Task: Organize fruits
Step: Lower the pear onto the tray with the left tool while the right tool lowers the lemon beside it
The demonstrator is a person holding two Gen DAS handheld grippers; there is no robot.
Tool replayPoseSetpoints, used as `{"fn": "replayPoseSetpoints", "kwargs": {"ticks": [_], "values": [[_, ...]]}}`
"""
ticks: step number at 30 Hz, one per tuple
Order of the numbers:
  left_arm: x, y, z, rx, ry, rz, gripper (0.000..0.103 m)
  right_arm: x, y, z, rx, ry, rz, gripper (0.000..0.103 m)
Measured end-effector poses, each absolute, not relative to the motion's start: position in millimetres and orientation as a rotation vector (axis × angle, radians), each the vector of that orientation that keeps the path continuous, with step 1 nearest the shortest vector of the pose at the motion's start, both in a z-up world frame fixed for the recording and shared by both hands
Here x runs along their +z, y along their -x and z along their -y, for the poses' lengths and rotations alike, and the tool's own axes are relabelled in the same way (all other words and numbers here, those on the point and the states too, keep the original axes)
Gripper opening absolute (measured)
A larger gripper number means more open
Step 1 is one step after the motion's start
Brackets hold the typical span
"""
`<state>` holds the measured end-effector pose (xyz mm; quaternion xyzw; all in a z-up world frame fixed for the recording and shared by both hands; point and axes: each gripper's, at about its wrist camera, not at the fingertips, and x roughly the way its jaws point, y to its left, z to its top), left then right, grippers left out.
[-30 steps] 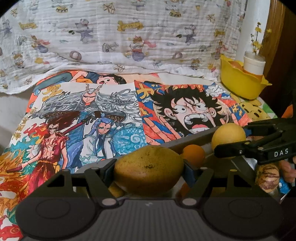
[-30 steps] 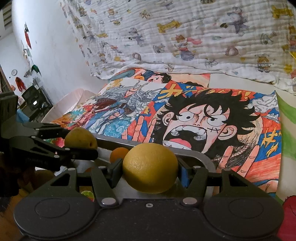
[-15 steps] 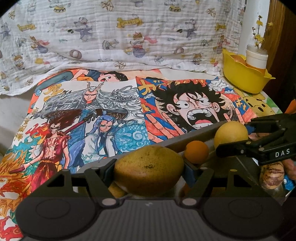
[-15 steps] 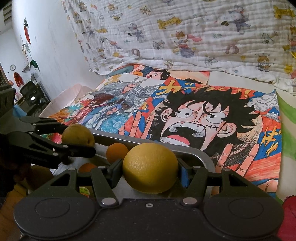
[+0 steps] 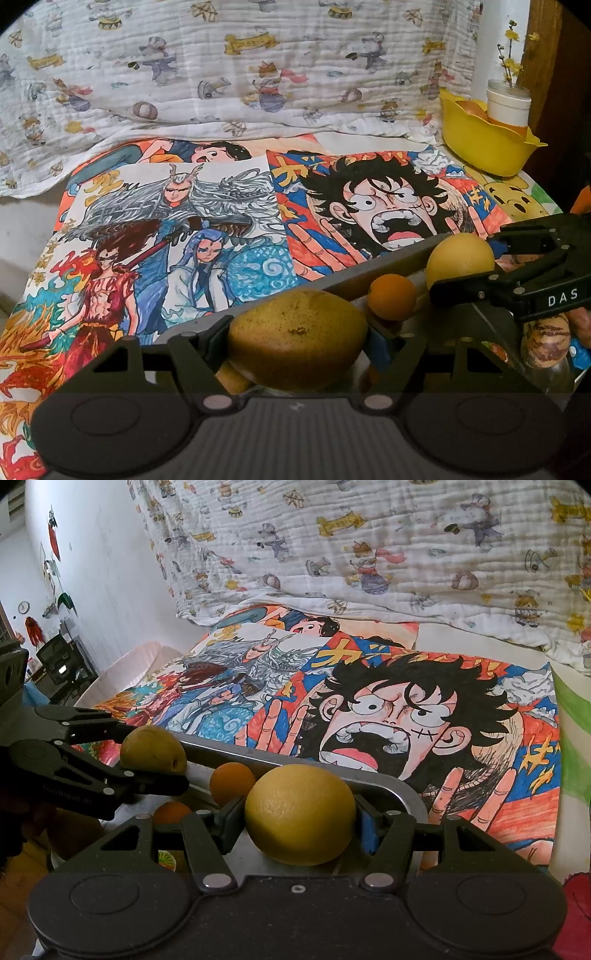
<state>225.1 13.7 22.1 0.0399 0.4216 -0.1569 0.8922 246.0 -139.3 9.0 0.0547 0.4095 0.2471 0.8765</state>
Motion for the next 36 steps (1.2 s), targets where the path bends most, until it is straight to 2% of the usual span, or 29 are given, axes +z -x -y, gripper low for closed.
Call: {"fn": "replayPoseSetpoints", "kwargs": {"ticks": [24,36], "values": [[19.9,-222.9,-10.0,-0.349,-0.156,-0.886,0.077,9.1,-244.4,139.1,0.514,-0.113,-0.854,0.063],[18.5,-227.4,-18.5,-0.343,-0.087,-0.937,0.079,8.7,-242.9,139.9,0.515,-0.115,-0.852,0.063]]}}
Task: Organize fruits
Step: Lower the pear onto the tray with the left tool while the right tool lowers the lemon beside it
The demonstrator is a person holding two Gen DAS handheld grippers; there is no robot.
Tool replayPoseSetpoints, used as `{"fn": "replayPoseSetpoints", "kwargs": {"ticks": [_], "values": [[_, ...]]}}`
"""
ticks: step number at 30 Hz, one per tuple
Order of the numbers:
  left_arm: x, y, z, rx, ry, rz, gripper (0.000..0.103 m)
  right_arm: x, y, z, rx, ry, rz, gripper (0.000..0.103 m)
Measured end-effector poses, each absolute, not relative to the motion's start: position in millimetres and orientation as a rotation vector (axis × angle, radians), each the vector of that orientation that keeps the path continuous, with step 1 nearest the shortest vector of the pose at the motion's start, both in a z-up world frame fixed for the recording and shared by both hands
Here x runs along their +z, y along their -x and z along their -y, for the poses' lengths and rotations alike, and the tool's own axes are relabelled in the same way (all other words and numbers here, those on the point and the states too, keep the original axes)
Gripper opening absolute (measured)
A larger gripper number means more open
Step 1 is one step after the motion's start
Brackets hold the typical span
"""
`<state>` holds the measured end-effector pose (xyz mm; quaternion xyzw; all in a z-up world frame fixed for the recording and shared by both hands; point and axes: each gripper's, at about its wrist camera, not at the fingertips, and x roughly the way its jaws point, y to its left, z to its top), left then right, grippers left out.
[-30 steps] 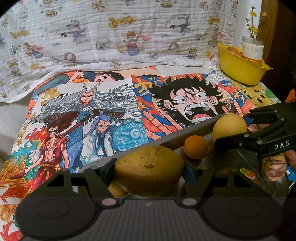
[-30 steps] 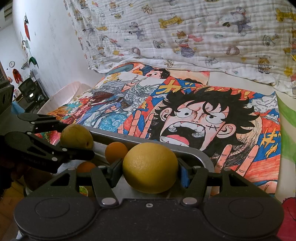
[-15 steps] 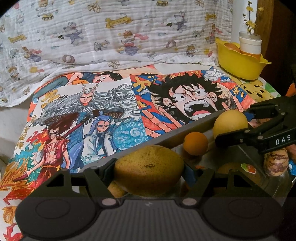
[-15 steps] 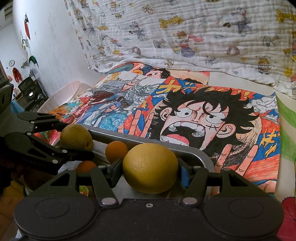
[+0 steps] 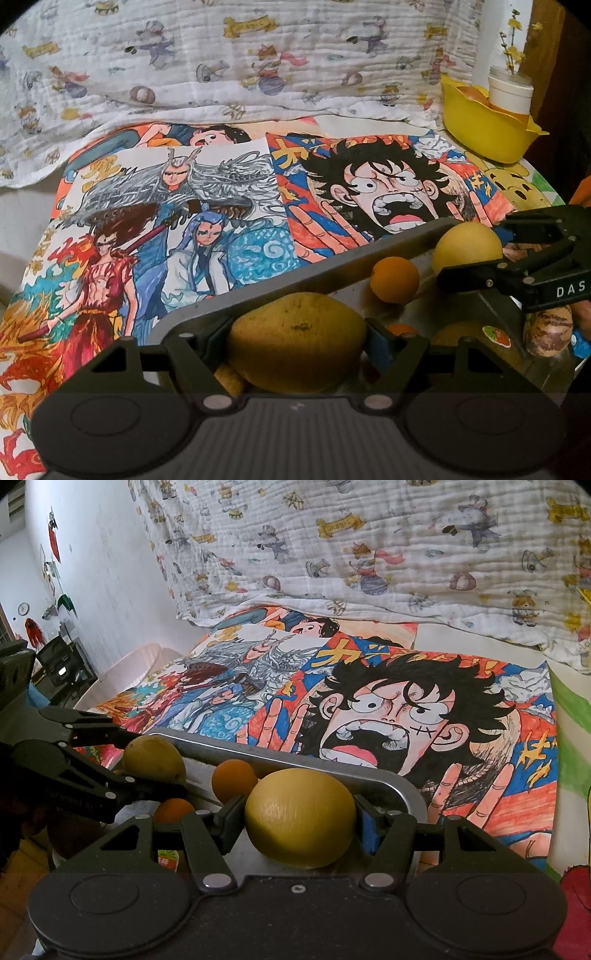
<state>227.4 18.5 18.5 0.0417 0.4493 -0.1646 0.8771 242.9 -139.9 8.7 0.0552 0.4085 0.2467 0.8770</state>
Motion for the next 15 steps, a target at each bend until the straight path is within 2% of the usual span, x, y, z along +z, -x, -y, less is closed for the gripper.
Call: {"fn": "replayPoseSetpoints", "kwargs": {"ticks": [9,15], "values": [[19,-227,-24,-0.331,-0.038,-0.937,0.084,13,-237,140,0.490,-0.108,-0.818,0.064],[22,-223,-30,-0.321,0.000,-0.917,0.090,15,-233,137,0.467,-0.093,-0.785,0.068]]}}
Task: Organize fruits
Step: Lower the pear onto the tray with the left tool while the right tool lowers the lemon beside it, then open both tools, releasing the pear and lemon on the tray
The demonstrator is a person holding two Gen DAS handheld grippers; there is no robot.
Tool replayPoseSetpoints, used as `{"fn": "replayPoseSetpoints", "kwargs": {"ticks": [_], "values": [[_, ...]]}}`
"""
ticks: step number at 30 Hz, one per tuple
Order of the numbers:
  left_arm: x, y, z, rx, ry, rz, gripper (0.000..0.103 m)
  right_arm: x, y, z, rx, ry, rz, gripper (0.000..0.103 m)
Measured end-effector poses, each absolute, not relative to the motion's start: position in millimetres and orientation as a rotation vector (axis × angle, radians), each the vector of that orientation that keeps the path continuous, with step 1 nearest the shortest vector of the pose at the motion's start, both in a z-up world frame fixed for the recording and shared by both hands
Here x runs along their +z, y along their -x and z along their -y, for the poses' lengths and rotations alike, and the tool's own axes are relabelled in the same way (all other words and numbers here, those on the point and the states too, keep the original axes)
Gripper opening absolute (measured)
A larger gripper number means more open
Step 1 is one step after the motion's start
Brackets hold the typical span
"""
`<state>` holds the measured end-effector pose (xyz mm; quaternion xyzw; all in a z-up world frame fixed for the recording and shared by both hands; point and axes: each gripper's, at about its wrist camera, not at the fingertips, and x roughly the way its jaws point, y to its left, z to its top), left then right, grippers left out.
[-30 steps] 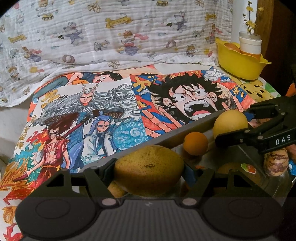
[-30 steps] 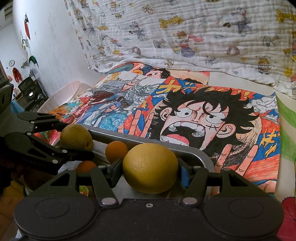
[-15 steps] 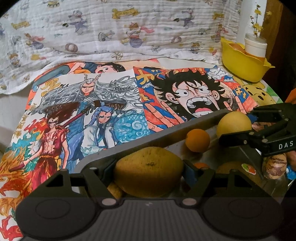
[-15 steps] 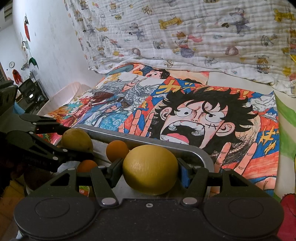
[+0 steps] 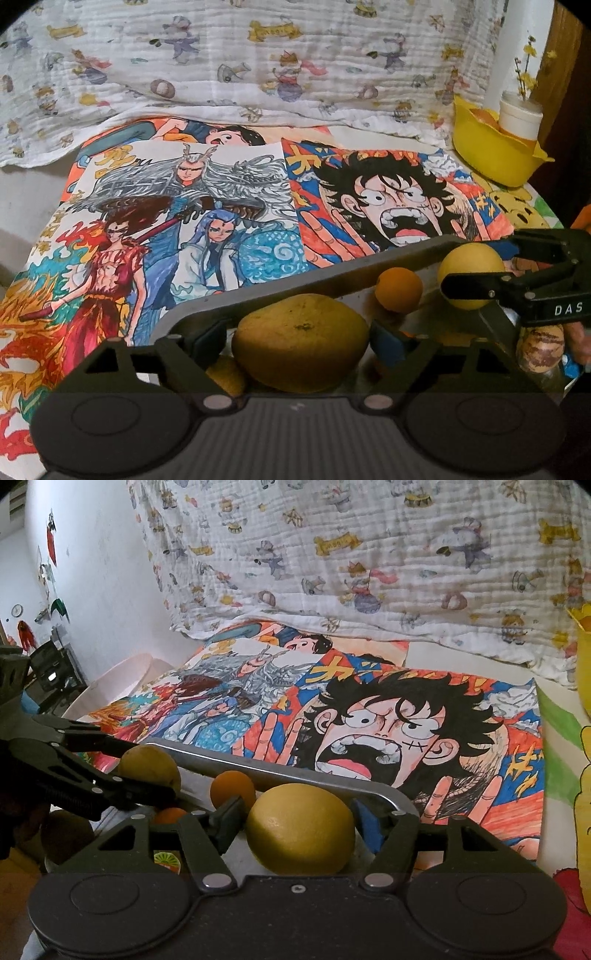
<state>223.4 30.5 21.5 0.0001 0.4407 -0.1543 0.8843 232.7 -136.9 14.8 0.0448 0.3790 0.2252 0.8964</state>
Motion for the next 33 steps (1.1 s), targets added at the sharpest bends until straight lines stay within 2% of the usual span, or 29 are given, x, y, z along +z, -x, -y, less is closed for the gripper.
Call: {"fn": "replayPoseSetpoints", "kwargs": {"ticks": [16,33], "values": [[29,-211,-30,-0.292,0.027,-0.847,0.102,18,-221,144,0.402,-0.175,-0.694,0.085],[43,-198,-50,-0.236,0.175,-0.765,0.102,23,-208,143,0.365,-0.205,-0.640,0.100]]}}
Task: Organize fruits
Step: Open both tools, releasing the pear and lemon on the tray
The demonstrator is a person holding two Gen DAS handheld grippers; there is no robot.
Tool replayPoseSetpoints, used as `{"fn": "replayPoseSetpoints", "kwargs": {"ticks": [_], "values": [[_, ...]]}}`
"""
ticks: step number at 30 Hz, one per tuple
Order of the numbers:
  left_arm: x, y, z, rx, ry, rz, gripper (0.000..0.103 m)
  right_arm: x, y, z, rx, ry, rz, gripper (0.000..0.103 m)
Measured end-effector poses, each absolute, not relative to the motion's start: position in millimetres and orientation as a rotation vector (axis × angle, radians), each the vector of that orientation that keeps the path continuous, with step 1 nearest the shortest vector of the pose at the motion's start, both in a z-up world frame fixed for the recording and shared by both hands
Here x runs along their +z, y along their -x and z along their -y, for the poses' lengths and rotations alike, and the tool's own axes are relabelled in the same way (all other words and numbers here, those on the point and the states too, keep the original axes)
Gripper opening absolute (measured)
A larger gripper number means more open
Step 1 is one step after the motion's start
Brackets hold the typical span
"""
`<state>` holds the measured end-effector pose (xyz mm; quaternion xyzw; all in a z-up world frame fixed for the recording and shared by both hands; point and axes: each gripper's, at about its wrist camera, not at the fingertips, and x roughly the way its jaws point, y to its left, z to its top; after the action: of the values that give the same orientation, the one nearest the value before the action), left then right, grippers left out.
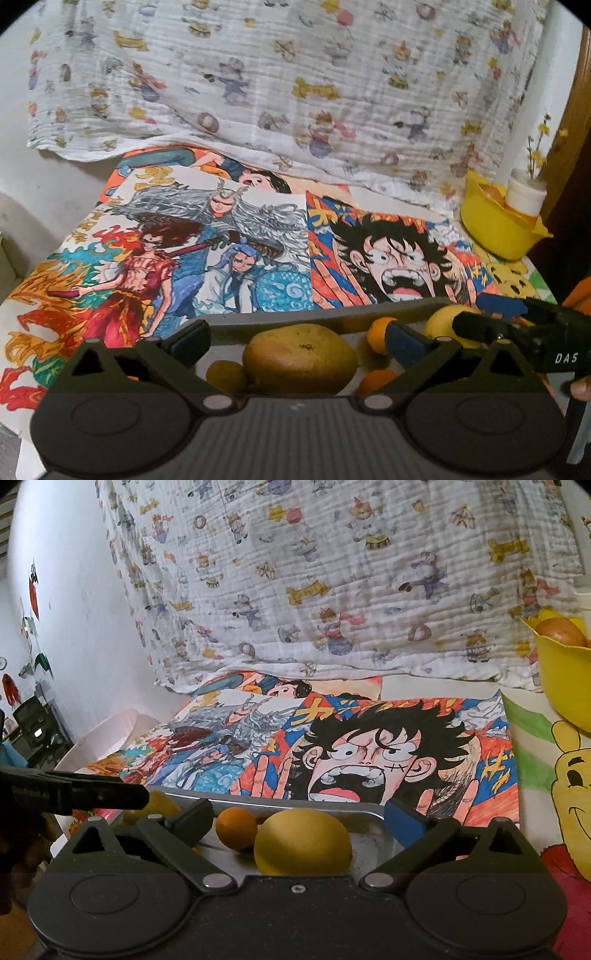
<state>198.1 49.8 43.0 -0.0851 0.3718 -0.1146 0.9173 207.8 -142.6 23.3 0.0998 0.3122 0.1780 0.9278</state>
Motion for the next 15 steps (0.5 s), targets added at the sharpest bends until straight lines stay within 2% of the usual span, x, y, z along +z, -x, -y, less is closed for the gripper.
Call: {"fn": "replayPoseSetpoints", "kwargs": {"ticks": [15], "values": [[47,-166,-63,-0.182,0.318,-0.718,0.102,35,-190,139,0.354,-0.215,-0.628,0.102]]}}
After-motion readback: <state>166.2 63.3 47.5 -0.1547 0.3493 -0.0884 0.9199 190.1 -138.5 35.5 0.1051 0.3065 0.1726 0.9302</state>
